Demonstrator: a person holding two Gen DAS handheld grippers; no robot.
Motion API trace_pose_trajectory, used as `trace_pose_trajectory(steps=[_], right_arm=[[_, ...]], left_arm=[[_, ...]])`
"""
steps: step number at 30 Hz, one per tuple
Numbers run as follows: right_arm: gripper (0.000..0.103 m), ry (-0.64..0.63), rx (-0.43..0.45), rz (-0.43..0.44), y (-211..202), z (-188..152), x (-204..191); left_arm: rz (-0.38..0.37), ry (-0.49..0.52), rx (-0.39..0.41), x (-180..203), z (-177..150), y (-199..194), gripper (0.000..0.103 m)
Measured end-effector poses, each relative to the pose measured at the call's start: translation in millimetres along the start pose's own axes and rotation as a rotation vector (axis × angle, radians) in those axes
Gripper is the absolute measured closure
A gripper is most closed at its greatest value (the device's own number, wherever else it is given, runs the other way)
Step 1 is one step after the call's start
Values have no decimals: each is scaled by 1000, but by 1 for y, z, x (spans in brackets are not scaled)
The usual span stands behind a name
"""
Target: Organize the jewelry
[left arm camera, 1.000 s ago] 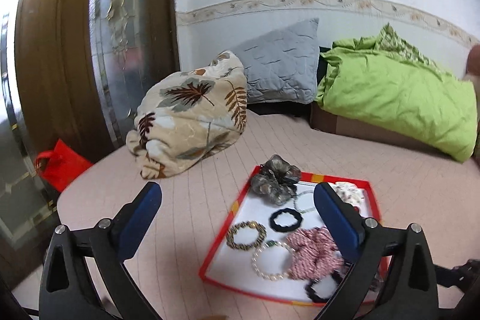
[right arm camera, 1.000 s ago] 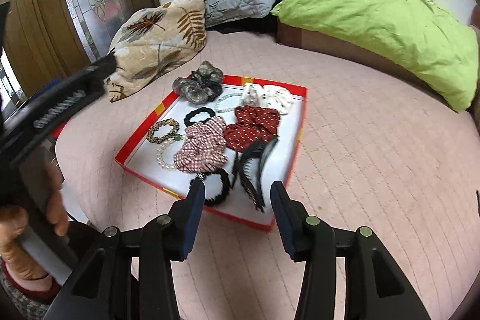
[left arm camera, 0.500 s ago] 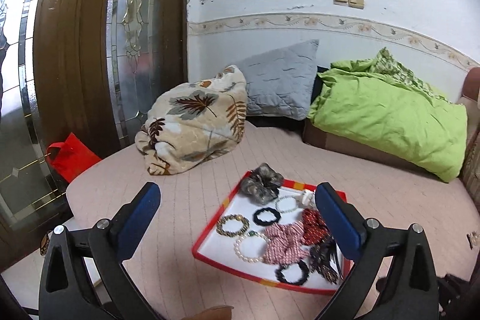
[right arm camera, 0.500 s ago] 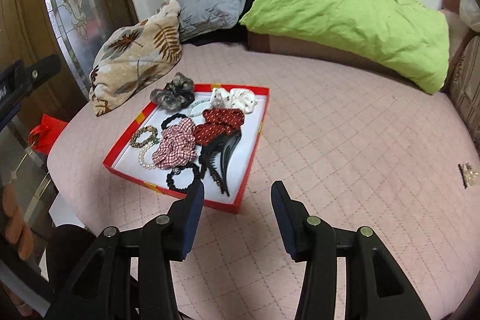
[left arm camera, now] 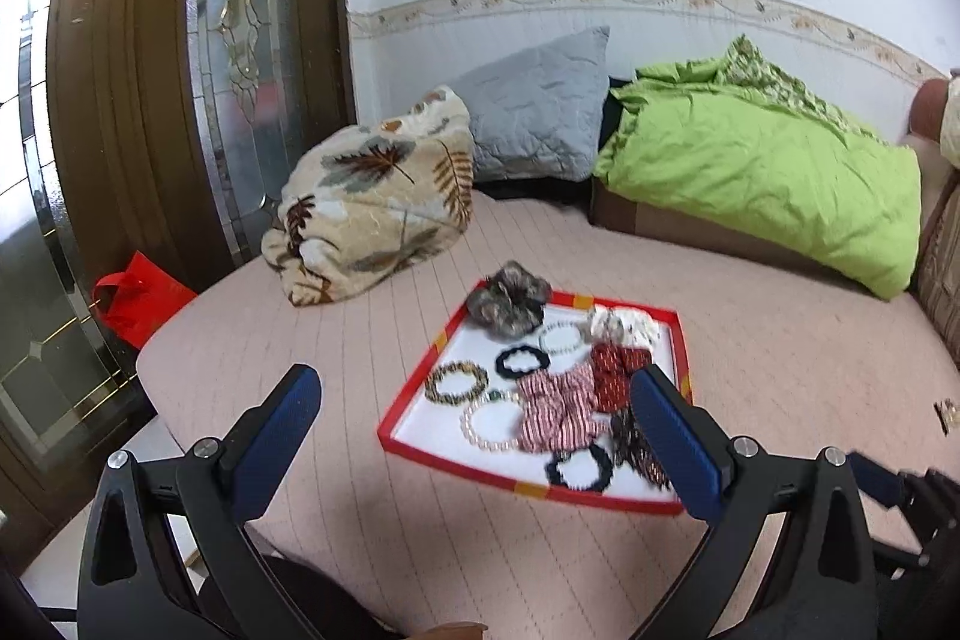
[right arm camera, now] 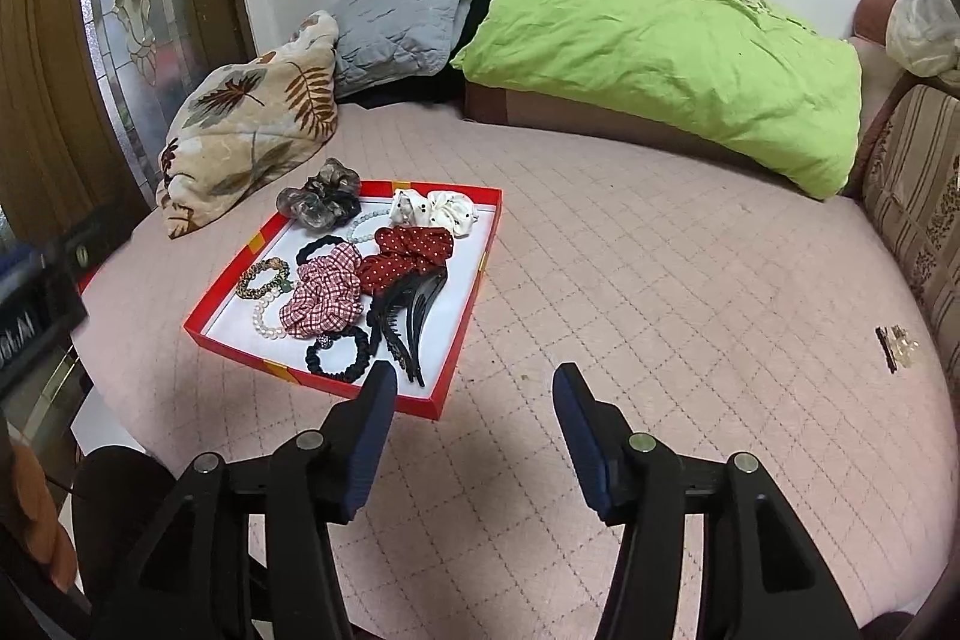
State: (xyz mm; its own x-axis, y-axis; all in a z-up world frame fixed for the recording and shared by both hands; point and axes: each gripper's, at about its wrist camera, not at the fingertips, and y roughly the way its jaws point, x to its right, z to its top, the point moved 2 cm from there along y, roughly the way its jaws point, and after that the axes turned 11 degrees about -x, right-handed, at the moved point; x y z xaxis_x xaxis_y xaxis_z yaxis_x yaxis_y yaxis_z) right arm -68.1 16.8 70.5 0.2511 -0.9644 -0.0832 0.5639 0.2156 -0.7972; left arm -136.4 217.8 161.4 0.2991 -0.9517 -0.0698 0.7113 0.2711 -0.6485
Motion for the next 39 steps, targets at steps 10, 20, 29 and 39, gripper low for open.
trace_pose_trajectory(steps=[10, 20, 29, 39], right_arm=[[42, 2, -12, -30, 1, -5, -1], [41, -23, -12, -51, 1, -8, -9], [40, -28, -34, -66, 8, -11, -10], [39, -19, -49, -81, 18, -10, -5]], left_arm=[[-28, 39, -100, 4, -26, 9, 1], [-52, 33, -128, 4, -30, 11, 1], [-64, 40, -162, 7, -35, 19, 1], [-87, 33, -213, 10, -39, 36, 1]])
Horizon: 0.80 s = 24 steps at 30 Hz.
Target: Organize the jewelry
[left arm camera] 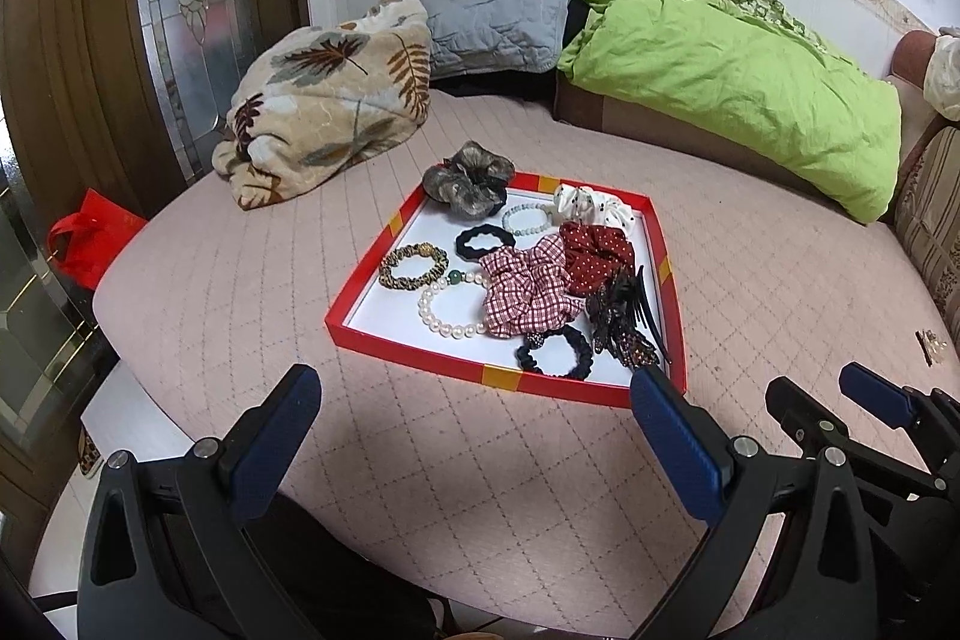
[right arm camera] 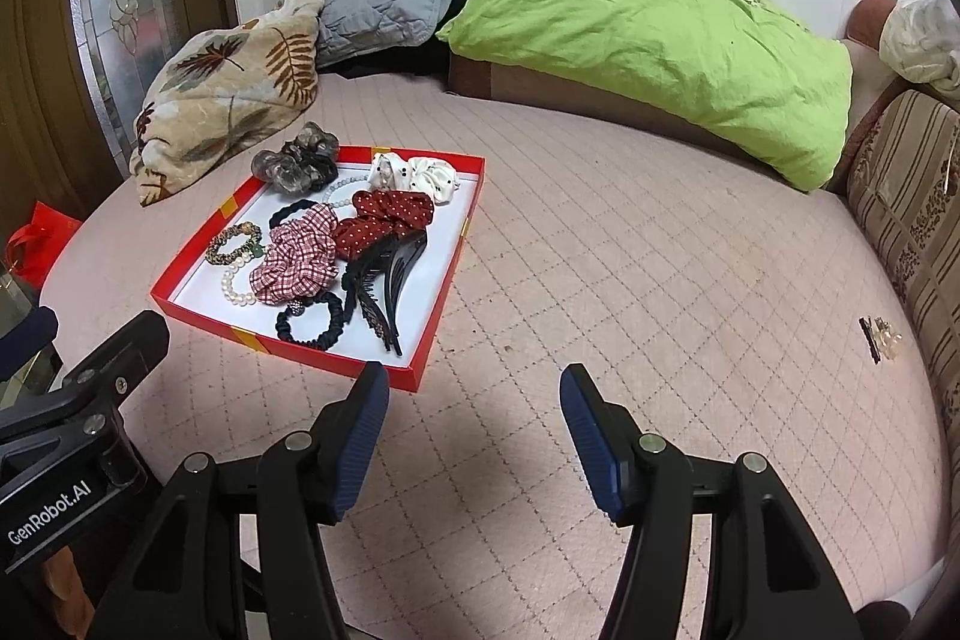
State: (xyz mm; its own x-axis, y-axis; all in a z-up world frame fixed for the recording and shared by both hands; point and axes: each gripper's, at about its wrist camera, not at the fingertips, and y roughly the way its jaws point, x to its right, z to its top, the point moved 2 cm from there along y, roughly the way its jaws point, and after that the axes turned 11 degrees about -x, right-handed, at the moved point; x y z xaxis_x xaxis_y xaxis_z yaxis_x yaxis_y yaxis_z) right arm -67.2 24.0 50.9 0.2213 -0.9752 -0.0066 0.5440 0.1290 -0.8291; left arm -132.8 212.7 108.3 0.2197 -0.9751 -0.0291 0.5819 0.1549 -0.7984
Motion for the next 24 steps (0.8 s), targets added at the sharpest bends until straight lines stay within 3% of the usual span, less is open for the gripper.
trace_pose_trajectory(steps=[24], right_arm=[[38, -49, -45, -59, 29, 2, -8]], left_arm=[[-20, -23, -81, -7, 0, 39, 1]])
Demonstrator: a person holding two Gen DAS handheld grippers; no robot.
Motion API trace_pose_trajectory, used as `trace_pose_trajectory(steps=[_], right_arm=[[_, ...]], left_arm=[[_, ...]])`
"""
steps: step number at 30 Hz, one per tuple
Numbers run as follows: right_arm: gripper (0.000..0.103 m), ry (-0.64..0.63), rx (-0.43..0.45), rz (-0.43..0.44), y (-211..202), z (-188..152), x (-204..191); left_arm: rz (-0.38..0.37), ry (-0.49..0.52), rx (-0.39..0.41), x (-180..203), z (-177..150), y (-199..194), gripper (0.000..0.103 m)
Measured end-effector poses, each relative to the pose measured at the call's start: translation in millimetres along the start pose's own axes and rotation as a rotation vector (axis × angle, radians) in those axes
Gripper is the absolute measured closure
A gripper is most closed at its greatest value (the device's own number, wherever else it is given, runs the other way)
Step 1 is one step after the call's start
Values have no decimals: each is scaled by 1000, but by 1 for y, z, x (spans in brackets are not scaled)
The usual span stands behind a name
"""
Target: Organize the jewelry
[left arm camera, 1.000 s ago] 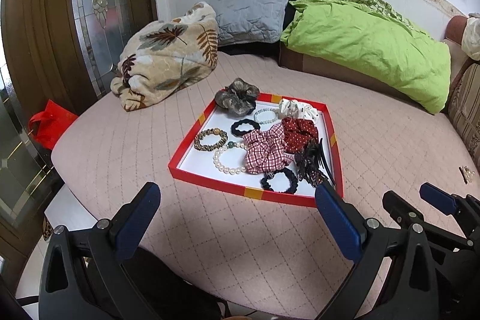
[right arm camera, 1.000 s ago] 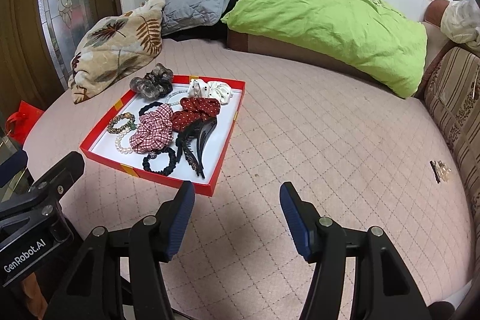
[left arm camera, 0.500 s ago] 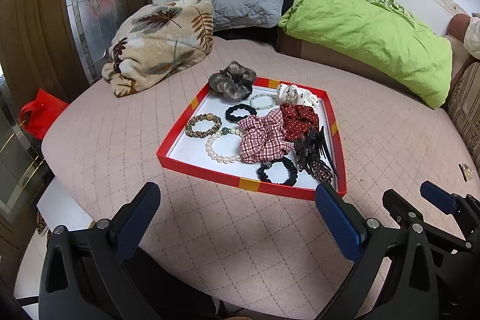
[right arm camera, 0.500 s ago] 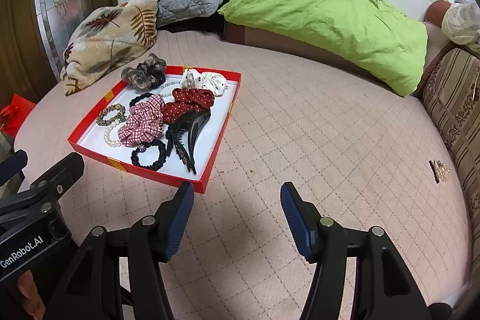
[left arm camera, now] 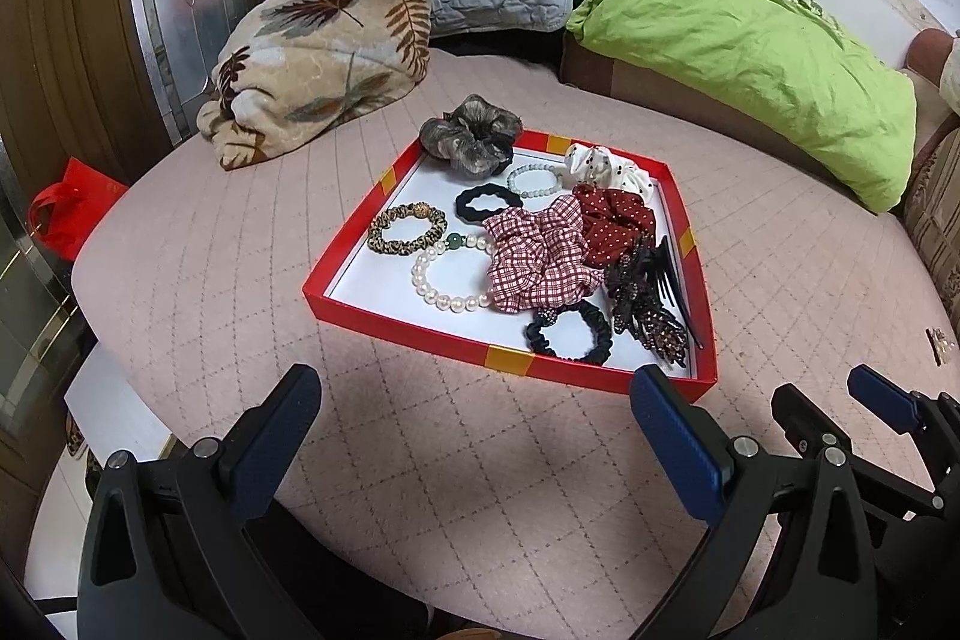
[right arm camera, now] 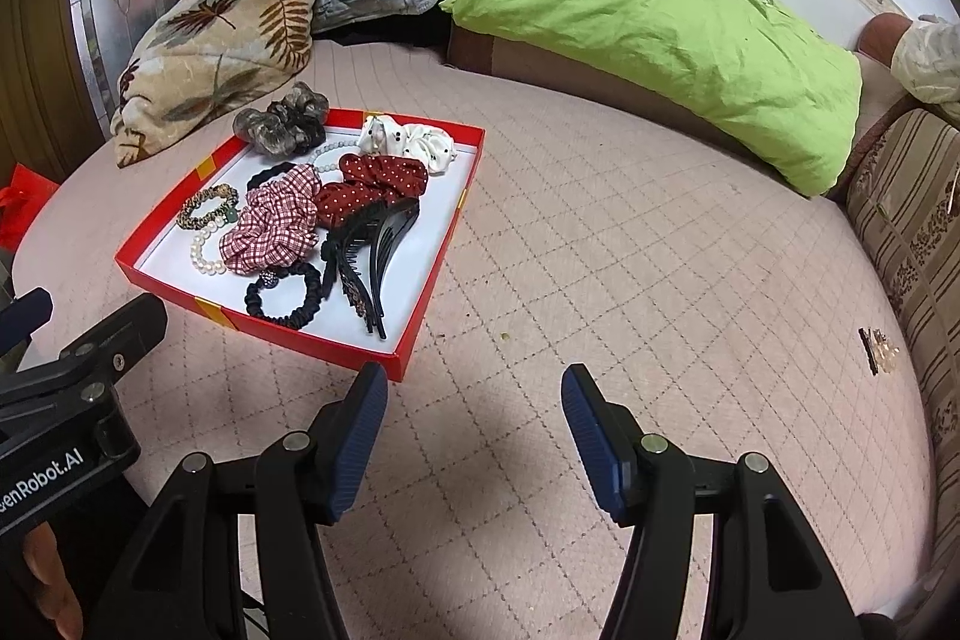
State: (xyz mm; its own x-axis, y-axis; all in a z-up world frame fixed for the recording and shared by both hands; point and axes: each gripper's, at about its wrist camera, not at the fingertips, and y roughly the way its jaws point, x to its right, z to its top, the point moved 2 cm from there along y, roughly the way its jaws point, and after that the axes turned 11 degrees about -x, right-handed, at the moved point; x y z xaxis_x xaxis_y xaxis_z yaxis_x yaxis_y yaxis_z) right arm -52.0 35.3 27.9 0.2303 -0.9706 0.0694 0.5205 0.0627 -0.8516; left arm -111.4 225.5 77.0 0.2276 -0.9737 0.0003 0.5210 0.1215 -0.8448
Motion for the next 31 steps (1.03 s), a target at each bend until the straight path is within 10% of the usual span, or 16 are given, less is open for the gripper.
trace_pose_trajectory(steps=[31], right_arm=[[37, -31, -16, 39, 15, 19, -8]], left_arm=[[47, 11, 24, 5, 17, 2, 1]])
